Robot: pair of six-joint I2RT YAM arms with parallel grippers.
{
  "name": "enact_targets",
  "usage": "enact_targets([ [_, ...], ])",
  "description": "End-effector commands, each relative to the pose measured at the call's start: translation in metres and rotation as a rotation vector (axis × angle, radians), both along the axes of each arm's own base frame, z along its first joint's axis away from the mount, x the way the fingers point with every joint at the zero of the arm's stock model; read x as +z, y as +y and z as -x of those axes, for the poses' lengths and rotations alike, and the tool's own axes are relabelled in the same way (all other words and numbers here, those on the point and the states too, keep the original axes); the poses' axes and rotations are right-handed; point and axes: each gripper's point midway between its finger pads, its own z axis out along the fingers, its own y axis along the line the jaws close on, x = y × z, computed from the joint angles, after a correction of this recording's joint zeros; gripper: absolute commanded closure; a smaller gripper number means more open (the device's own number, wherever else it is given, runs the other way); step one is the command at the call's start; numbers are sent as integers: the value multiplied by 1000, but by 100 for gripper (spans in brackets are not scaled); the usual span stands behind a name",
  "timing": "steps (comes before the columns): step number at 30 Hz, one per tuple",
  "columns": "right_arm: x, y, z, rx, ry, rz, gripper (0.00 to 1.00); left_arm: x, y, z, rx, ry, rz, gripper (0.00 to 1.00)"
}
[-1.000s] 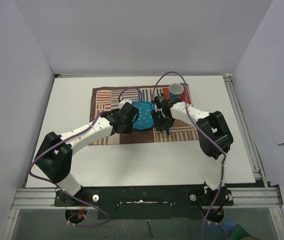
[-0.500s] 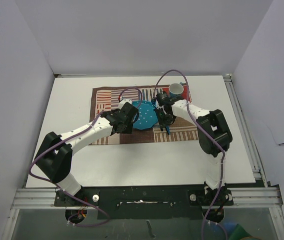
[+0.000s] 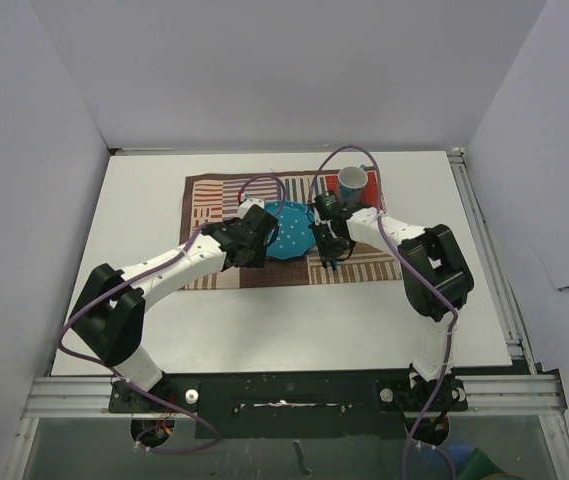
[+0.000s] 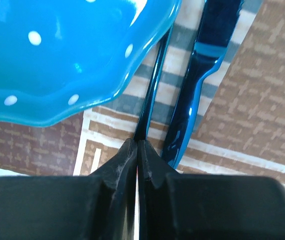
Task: Set the dinner table for one person
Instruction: Adjust the fork on the napkin.
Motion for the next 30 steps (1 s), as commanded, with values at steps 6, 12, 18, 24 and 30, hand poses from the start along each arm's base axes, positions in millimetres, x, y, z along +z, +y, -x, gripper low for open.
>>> enact_targets([
  [6, 31, -7, -3, -5, -59, 24, 89, 28, -14, -10, -4, -77, 65, 47],
  [12, 51, -8, -31, 5, -114, 34, 88, 26, -14, -10, -7, -70, 57, 47],
  [18, 48, -16, -56, -3, -123, 34, 67, 25, -13, -10, -6, -68, 49, 47],
  [24, 38, -26, -69, -11, -105, 9, 43, 25, -12, -10, -5, -69, 44, 47],
  [30, 37, -33, -54, -37, -93, 10, 46, 23, -12, -9, -4, -65, 38, 47],
])
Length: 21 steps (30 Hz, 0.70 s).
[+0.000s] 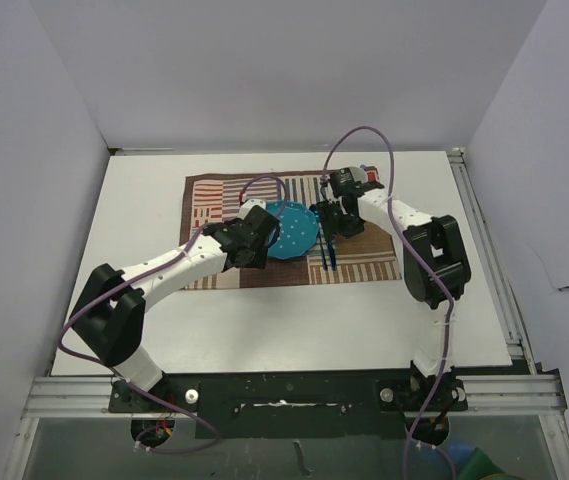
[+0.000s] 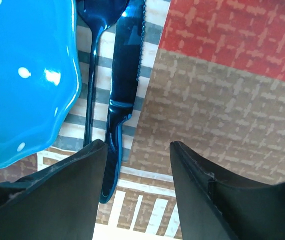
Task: Set the dinner table for one person
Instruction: Adjust the fork on the napkin.
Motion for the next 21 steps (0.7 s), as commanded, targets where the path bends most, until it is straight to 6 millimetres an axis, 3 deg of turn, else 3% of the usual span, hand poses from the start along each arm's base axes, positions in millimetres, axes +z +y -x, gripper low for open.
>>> enact_targets([
  [1, 20, 0, 7, -9, -48, -29, 47, 23, -9, -11, 6, -66, 40, 47],
  [11, 8, -20, 81, -52, 0, 31, 51, 18, -14, -13, -3, -55, 46, 47],
  [21, -10, -21, 93, -48, 31, 53, 51, 19, -18, -14, -8, -58, 49, 47],
])
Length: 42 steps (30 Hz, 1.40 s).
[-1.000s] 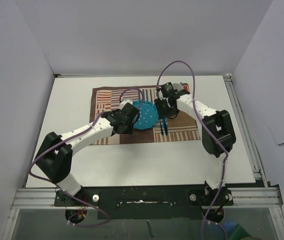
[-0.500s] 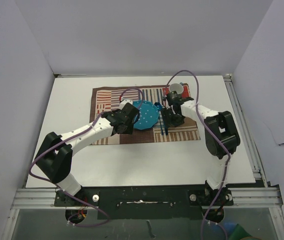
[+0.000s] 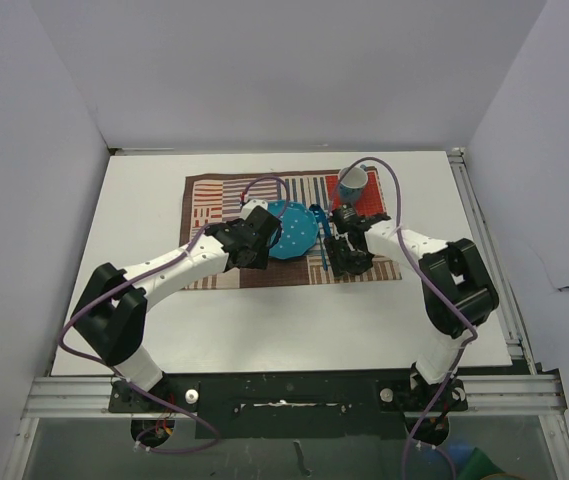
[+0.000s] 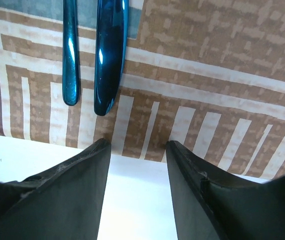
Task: Set the dinner table for one person
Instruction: Adjust the fork on the napkin.
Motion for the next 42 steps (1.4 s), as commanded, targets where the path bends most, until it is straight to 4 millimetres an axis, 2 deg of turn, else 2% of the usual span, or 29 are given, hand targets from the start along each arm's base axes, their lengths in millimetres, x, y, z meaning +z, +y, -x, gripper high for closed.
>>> enact_targets([
  [1, 3, 2, -15, -19, -57, -1, 51, 19, -14, -14, 0, -58, 46, 47],
  [9, -5, 5, -23, -11, -49, 14, 52, 21, -11, -13, 6, -64, 37, 47],
  [23, 5, 10, -51, 4, -81, 13, 53, 21, -10, -13, 6, -62, 34, 47],
  [33, 5, 11, -56, 12, -81, 19, 53, 21, -9, -13, 8, -63, 31, 47],
  [36, 10, 11, -52, 4, -88, 7, 54, 22, -10, -13, 7, -64, 34, 47],
  [42, 33, 15, -47, 3, -129, -33, 54, 25, -12, -14, 4, -69, 43, 47],
])
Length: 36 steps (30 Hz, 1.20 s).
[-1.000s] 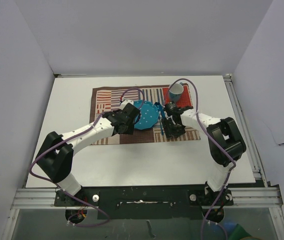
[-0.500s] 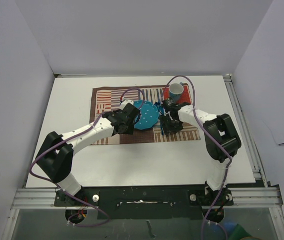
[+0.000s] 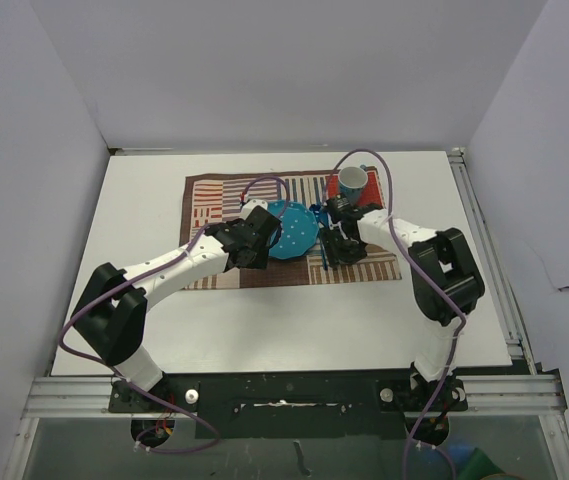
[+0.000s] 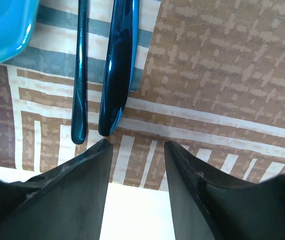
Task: Set the dinner table for one person
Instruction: Adjust the fork on the napkin.
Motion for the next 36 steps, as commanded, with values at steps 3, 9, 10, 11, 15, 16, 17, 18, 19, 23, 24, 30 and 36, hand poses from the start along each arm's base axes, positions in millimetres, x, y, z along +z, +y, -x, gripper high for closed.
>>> enact_targets([
  [3, 48, 11, -18, -2, -139, -68, 53, 28, -15, -13, -1, -74, 49, 47],
  [9, 57, 17, -38, 16, -156, -67, 53, 30, -16, -12, 2, -77, 40, 47],
  [10, 56, 18, -42, 22, -154, -67, 53, 30, -16, -11, 1, -77, 39, 47],
  [11, 55, 20, -47, 25, -153, -72, 53, 30, -16, -11, 1, -75, 37, 47],
  [15, 48, 30, -62, 45, -147, -86, 53, 29, -16, -11, 1, -73, 31, 47],
  [16, 47, 33, -66, 52, -147, -90, 53, 29, -16, -11, 2, -74, 29, 47],
  [17, 44, 34, -70, 53, -145, -93, 52, 29, -17, -12, 1, -74, 30, 47],
  [18, 42, 36, -74, 57, -139, -100, 52, 28, -17, -11, 0, -72, 28, 47],
  [19, 40, 37, -77, 57, -133, -101, 52, 29, -16, -11, 0, -72, 27, 47],
  [23, 31, 41, -86, 61, -119, -106, 52, 30, -15, -10, 3, -77, 25, 47],
  [24, 29, 41, -88, 60, -116, -110, 52, 31, -14, -11, 5, -80, 23, 47],
  [30, 22, 43, -92, 60, -104, -121, 52, 32, -13, -11, 5, -83, 22, 47],
  [36, 15, 45, -92, 62, -88, -131, 53, 28, -13, -11, 5, -75, 15, 47],
])
